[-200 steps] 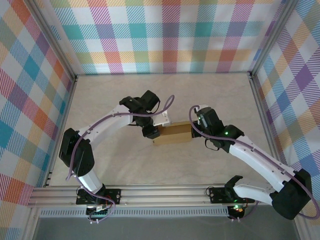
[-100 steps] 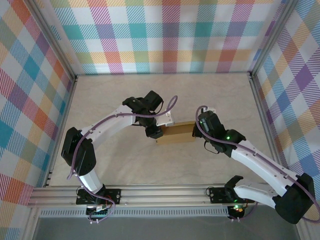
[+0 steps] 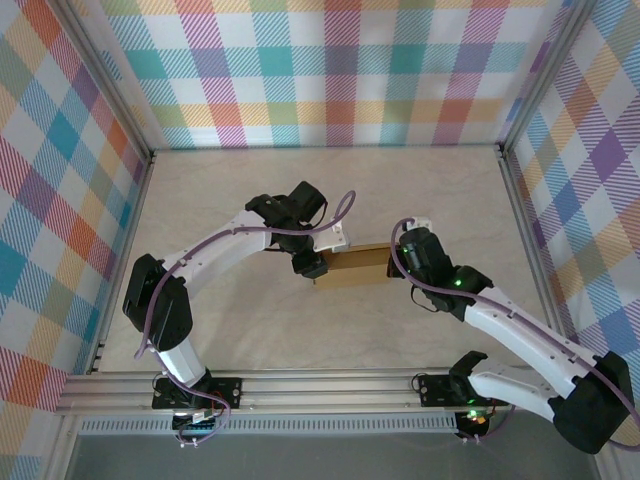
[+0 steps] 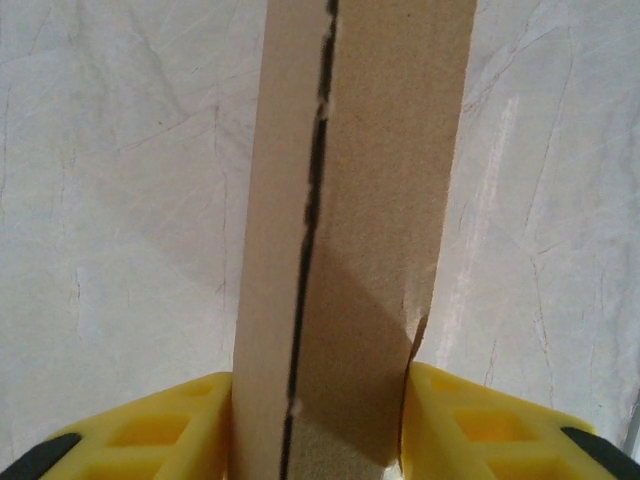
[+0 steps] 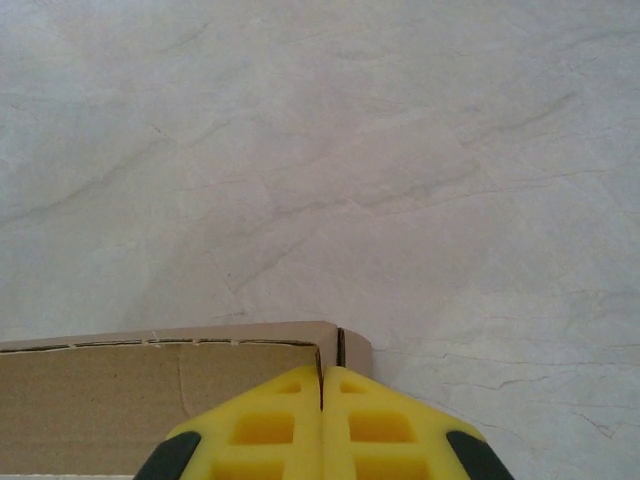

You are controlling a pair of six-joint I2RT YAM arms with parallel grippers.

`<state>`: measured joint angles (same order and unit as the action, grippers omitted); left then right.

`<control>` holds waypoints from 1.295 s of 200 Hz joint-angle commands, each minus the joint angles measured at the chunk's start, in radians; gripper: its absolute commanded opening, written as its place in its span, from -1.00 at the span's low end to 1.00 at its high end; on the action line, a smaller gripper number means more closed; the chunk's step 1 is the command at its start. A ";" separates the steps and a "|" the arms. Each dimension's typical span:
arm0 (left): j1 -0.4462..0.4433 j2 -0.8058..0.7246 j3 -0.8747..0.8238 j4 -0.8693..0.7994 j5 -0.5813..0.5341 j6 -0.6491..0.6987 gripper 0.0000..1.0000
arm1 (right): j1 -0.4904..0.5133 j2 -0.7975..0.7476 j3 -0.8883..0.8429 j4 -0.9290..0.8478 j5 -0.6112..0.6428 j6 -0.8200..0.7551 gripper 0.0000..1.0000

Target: Fold the paper box

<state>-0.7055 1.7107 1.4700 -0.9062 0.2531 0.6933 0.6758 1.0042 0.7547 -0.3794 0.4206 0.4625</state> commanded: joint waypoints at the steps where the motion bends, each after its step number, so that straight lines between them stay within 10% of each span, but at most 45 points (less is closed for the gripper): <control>1: -0.019 0.020 -0.032 -0.012 0.023 -0.006 -0.09 | 0.005 0.020 0.006 0.003 -0.022 -0.007 -1.00; 133: -0.018 -0.217 -0.113 0.226 0.019 -0.274 1.00 | 0.005 0.033 0.011 -0.004 -0.006 -0.045 -1.00; 177: -0.014 -0.283 -0.122 0.166 -0.282 -0.587 0.60 | 0.005 0.049 0.037 -0.034 0.004 -0.064 -1.00; 223: -0.010 -0.356 -0.182 0.133 -0.244 -0.605 -0.05 | 0.005 0.069 0.057 -0.041 -0.012 -0.057 -1.00; 259: 0.047 -0.267 -0.087 0.024 -0.042 -0.538 -0.09 | 0.005 0.051 0.046 -0.040 -0.019 -0.051 -1.00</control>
<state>-0.6941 1.3972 1.3106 -0.7933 0.0834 0.1249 0.6758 1.0637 0.7925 -0.3794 0.4225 0.4099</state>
